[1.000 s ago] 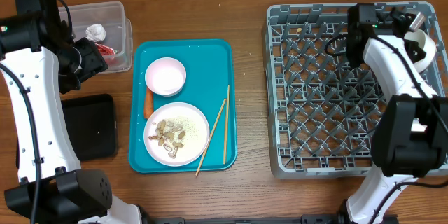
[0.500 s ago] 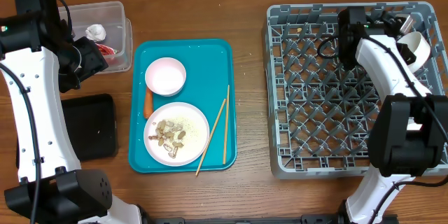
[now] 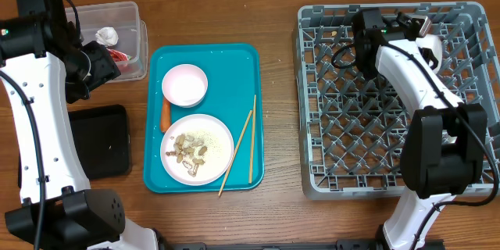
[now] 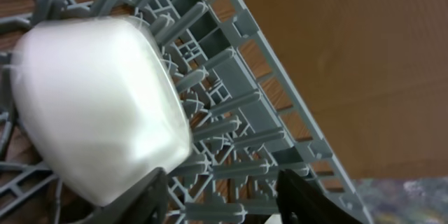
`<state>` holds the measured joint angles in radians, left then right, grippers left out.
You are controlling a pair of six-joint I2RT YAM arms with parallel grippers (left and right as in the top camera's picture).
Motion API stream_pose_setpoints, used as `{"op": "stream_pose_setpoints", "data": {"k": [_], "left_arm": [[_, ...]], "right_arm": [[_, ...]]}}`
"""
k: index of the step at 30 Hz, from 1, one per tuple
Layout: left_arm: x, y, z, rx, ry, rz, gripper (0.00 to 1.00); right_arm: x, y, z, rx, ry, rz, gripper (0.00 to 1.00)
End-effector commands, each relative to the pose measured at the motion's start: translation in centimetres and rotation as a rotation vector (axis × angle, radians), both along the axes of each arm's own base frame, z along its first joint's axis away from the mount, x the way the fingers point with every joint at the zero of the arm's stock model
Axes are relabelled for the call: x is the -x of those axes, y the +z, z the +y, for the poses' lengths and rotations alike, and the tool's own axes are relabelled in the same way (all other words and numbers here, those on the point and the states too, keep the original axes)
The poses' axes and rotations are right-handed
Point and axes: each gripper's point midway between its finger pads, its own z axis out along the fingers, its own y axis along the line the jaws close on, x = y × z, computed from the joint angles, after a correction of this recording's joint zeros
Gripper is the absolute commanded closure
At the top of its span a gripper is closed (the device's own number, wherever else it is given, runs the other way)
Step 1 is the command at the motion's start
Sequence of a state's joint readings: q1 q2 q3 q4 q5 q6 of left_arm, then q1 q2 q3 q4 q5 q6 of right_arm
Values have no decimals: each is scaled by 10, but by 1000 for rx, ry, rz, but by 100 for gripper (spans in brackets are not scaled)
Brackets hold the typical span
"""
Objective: Sort waste into correct bins and load items into the dishwasher
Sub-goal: 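Grasp the pale green bowl and place it in the rack's back right, then move the right gripper to the pink bowl on the tray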
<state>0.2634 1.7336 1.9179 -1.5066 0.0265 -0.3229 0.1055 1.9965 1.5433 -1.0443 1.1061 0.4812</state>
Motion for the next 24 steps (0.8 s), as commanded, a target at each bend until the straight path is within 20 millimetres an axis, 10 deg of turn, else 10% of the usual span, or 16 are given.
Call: {"op": "stream_pose_setpoints", "data": {"k": [1, 7, 14, 24], "left_arm": [[-2, 6, -3, 9, 8, -23, 35], [-1, 6, -3, 8, 7, -22, 35], [12, 4, 9, -63, 29, 40, 30], [39, 1, 37, -51, 134, 111, 30]], "right_arm": [[2, 5, 7, -88, -12, -73, 40], [-4, 30, 73, -551, 236, -95, 32], [16, 87, 269, -1191, 949, -33, 25], [64, 80, 433, -1258, 1284, 66, 19]]}}
